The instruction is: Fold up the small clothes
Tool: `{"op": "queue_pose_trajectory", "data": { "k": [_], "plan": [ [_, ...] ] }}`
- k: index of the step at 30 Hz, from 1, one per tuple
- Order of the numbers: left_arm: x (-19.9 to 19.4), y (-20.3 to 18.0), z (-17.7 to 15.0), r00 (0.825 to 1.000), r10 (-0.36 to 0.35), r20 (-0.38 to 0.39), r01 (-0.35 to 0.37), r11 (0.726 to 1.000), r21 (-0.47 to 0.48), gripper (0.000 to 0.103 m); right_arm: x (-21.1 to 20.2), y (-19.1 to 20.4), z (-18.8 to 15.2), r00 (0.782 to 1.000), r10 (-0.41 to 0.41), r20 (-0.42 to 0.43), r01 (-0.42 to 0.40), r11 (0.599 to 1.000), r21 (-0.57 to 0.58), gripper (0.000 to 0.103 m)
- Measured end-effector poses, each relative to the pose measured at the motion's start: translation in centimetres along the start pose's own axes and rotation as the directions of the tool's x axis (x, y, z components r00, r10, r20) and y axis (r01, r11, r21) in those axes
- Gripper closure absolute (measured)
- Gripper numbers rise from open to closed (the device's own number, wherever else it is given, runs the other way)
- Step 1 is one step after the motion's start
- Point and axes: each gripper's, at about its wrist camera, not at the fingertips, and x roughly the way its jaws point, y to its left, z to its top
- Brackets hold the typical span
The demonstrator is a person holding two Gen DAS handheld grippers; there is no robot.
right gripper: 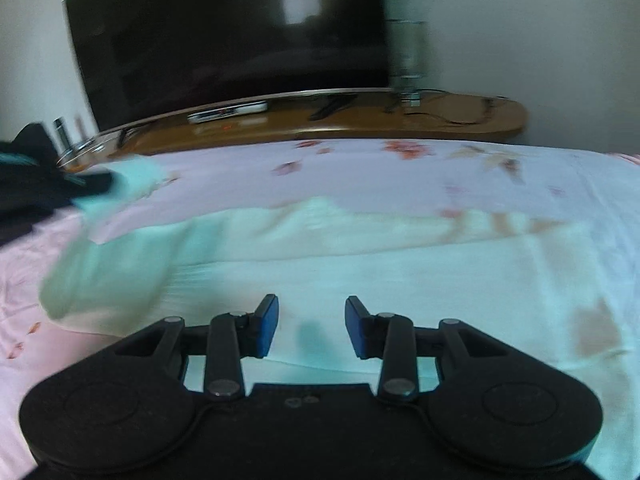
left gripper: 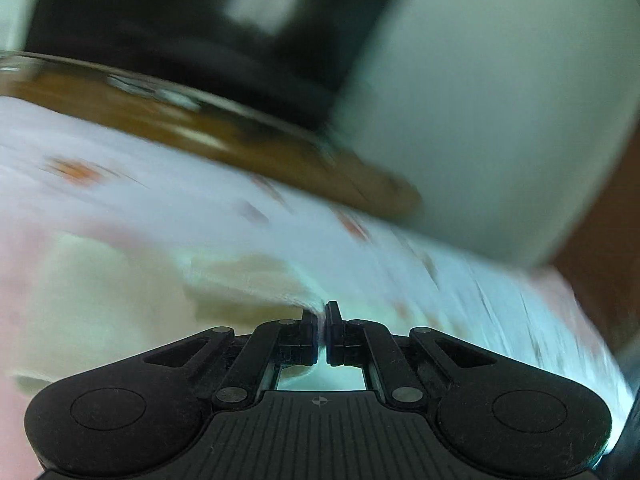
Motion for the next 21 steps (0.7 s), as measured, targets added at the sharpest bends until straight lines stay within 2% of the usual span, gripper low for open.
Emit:
{"op": "queue_pose_trajectory", "data": {
  "k": [3,5,6,7,9,12,15,18,21],
  "plan": [
    [4.0,-5.3,-2.2,0.992,0.042,-0.121,-0.023,0.988,0.156,0.098,-1.1,-4.2,-0.5,0.999,-0.034,-0.011,0.035,0.998,0.045,0.066],
    [4.7,-7.0,-2.9,0.983,0.066,-0.172,-0.035,0.984,0.177,0.096,-1.4,-6.3,-0.9,0.999,-0.039,-0.029,0.041,0.997,0.069,0.064],
    [3.7,-7.8,-3.5,0.983,0.045,-0.18,-0.017,0.988,0.156,0.081,-1.6,-7.1,-1.1,0.999,-0.038,-0.031,0.04,0.996,0.076,0.064],
    [3.1,-8.1,-3.5,0.985,0.012,-0.172,0.01,0.992,0.127,0.053,-1.8,-7.7,-1.3,0.999,-0.036,-0.028,0.038,0.996,0.082,0.064],
    [1.8,-8.5,-3.3,0.994,-0.015,-0.112,0.028,0.993,0.115,0.02,-2.0,-8.5,-1.5,0.999,-0.021,-0.027,0.023,0.995,0.093,0.063],
    [0.4,-9.4,-2.7,0.997,-0.015,-0.077,0.026,0.988,0.15,0.018,-2.1,-8.8,-1.7,1.0,0.017,-0.025,-0.014,0.995,0.094,0.061],
    [-0.8,-8.2,-2.3,0.998,0.016,-0.056,-0.009,0.991,0.132,0.018,-2.3,-8.5,-1.9,0.997,0.071,-0.028,-0.068,0.993,0.094,0.056],
    [-2.4,-5.7,-2.4,0.992,0.125,-0.026,-0.12,0.981,0.155,0.018,-1.9,-7.9,-1.8,0.993,0.109,-0.04,-0.104,0.99,0.098,0.049],
    [-4.1,-2.6,-2.9,0.969,0.245,0.002,-0.241,0.951,0.192,0.018,-0.9,-8.3,-1.4,0.991,0.118,-0.056,-0.108,0.981,0.161,0.049]
  ]
}}
